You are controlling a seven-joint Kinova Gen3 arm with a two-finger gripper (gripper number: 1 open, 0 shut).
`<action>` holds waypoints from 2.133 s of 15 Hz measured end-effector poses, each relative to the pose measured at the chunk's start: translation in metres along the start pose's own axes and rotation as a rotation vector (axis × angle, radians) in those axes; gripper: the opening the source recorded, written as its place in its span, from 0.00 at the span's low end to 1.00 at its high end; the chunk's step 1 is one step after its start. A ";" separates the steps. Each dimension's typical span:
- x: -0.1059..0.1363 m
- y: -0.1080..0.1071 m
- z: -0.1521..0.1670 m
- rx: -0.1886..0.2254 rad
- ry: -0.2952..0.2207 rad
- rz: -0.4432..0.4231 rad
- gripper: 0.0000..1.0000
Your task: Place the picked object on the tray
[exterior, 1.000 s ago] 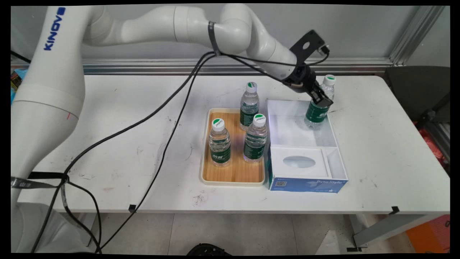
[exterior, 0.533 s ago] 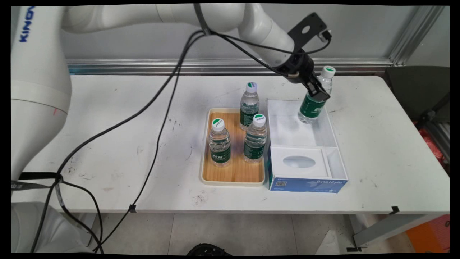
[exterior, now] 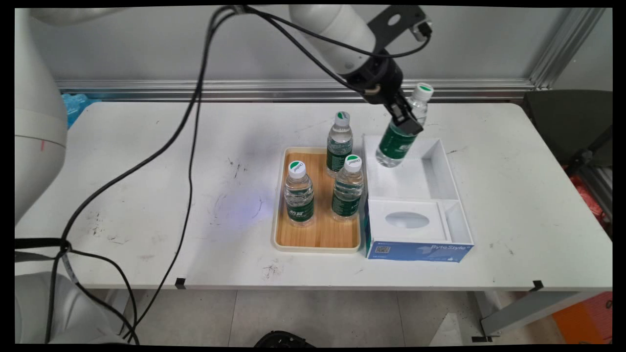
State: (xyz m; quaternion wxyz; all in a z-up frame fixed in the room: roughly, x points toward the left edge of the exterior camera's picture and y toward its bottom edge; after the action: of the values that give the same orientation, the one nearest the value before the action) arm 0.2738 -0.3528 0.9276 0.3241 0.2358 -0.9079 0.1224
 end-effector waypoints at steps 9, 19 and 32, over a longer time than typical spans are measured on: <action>-0.020 0.009 -0.047 0.025 -0.085 -0.001 0.00; -0.044 0.016 -0.079 0.045 -0.157 -0.007 0.00; -0.102 0.010 -0.115 0.172 -0.173 -0.053 0.00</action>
State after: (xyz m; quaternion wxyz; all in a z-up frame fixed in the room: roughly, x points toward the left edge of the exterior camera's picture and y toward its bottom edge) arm 0.3987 -0.2653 0.9487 0.2264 0.2963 -0.9121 0.1703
